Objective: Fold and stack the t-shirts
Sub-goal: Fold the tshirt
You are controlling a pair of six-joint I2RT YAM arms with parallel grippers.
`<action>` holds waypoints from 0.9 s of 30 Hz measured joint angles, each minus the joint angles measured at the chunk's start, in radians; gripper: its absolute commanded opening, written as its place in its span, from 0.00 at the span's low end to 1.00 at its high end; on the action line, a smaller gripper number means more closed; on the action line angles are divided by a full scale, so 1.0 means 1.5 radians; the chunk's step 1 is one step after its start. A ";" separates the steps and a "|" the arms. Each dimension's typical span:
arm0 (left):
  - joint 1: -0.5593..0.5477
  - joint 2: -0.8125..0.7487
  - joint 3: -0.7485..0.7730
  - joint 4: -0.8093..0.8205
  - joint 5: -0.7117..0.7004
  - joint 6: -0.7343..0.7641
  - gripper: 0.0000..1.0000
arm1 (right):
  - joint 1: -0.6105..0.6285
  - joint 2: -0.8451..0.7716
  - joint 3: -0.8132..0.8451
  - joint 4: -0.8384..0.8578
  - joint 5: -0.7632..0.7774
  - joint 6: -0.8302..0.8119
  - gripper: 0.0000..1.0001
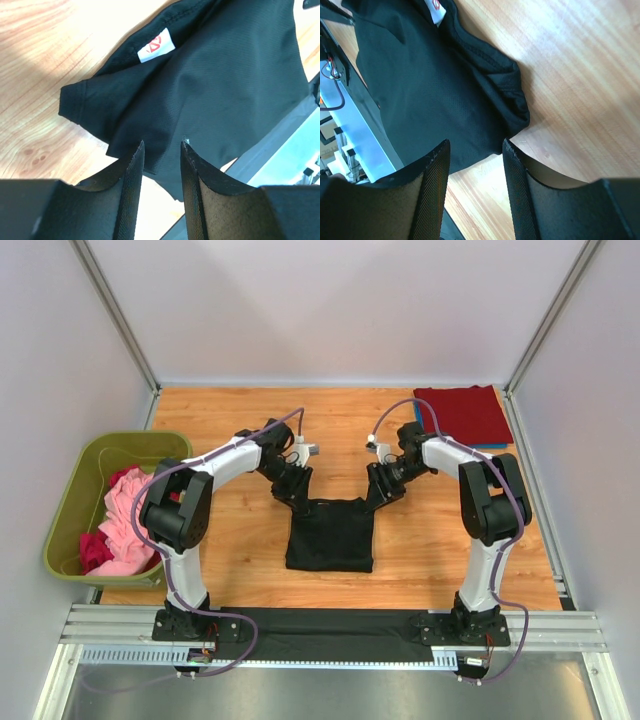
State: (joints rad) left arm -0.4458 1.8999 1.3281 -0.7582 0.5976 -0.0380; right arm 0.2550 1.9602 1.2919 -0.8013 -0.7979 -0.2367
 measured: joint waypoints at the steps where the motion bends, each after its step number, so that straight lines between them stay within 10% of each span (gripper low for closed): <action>1: 0.000 0.000 -0.001 0.000 -0.004 0.000 0.43 | 0.000 0.000 -0.004 0.001 0.000 0.000 0.48; 27: -0.042 -0.041 0.000 -0.007 -0.174 0.024 0.49 | -0.001 0.000 -0.024 0.024 -0.005 0.002 0.46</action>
State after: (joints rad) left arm -0.5091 1.8381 1.3285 -0.7681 0.3367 -0.0025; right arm 0.2543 1.9602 1.2552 -0.7650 -0.8055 -0.2344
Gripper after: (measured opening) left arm 0.491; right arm 0.477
